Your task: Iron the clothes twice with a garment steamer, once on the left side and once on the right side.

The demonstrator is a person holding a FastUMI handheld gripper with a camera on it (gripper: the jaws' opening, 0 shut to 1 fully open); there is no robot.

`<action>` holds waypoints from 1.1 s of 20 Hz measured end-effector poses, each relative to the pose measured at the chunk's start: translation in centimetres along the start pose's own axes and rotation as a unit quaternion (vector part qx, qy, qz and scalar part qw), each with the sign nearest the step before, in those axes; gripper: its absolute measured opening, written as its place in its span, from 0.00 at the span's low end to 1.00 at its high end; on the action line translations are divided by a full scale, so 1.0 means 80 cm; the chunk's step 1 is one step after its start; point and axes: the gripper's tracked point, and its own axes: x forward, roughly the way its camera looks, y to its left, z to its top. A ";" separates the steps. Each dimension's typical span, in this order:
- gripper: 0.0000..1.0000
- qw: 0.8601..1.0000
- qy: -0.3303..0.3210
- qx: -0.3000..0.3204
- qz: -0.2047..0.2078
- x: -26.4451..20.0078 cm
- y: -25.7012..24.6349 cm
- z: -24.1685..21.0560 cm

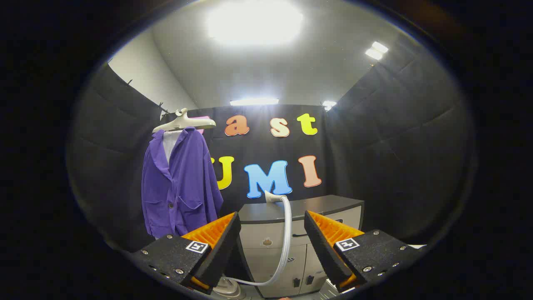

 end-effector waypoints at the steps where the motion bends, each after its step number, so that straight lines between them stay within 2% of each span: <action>1: 0.94 1.000 0.001 -0.001 0.000 -0.001 0.001 0.000; 22: 0.95 0.998 0.031 -0.045 0.028 -0.001 0.045 -0.013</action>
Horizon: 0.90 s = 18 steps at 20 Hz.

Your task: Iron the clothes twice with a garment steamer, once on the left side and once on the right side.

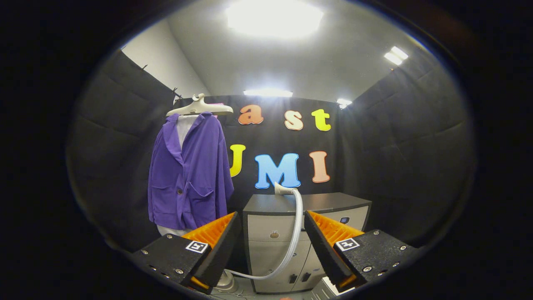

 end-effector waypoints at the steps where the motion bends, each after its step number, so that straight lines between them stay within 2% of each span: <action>1: 0.95 1.000 0.000 -0.001 0.000 0.000 0.002 0.000; 13: 0.95 1.000 -0.011 -0.011 -0.001 0.033 0.033 0.046; 18: 0.96 1.000 -0.017 -0.024 -0.003 0.061 0.024 0.071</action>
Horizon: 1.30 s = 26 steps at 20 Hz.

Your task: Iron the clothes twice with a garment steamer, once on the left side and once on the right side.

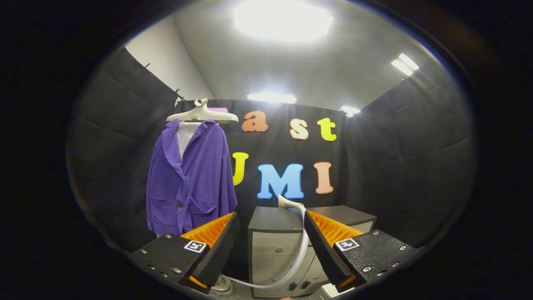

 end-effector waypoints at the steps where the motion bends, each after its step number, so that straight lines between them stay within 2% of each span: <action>1: 0.96 1.000 -0.002 -0.002 -0.003 0.009 -0.006 0.002; 6: 0.96 1.000 -0.003 0.023 0.000 0.078 -0.033 0.010; 13: 0.96 0.999 0.016 0.032 0.022 0.209 -0.074 0.009; 17: 0.96 0.998 0.019 0.044 0.044 0.274 -0.088 0.006; 21: 0.96 0.992 0.040 0.086 0.081 0.336 -0.095 -0.008; 26: 0.96 0.989 0.072 0.090 0.094 0.419 -0.130 -0.027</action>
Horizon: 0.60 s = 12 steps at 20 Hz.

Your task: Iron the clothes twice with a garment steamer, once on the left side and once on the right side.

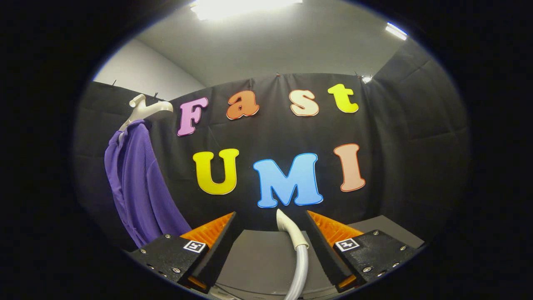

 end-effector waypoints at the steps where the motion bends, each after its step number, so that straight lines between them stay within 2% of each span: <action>1: 0.96 1.000 0.011 0.005 0.003 0.017 -0.010 -0.002; 4: 0.95 0.997 0.049 0.051 0.012 0.063 -0.033 -0.020; 7: 0.95 0.988 0.106 0.111 0.033 0.104 -0.050 -0.053; 9: 0.95 0.972 0.140 0.177 0.067 0.124 -0.051 -0.073; 12: 0.94 0.947 0.190 0.247 0.073 0.148 -0.073 -0.109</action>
